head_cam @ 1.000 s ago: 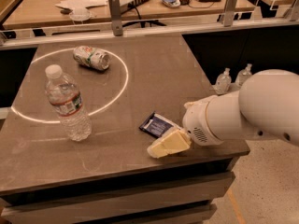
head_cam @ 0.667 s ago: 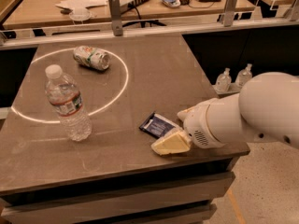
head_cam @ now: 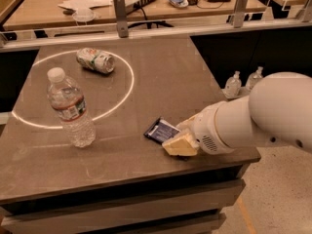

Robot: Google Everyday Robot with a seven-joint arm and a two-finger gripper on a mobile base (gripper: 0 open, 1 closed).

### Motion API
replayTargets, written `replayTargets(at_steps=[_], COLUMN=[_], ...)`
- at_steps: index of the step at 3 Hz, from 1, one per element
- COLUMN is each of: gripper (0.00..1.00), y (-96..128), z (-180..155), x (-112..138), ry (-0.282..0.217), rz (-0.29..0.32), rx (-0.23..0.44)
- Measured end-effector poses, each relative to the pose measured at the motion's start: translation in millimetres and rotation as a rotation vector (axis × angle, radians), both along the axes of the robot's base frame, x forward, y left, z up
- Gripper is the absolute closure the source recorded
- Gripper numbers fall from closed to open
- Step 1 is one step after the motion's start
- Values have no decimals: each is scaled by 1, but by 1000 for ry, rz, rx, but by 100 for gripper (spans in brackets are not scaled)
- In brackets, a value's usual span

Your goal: Pick rxbar blueberry

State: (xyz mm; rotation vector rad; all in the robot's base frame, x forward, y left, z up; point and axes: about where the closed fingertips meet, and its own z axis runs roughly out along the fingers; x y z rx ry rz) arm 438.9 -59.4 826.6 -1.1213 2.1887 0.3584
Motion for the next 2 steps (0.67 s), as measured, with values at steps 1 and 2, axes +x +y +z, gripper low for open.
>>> replayTargets(at_steps=[1, 2], gripper=[100, 100], y=[0, 9], z=[0, 16], x=[0, 2], ry=[0, -32], rz=[0, 39], rx=[0, 37])
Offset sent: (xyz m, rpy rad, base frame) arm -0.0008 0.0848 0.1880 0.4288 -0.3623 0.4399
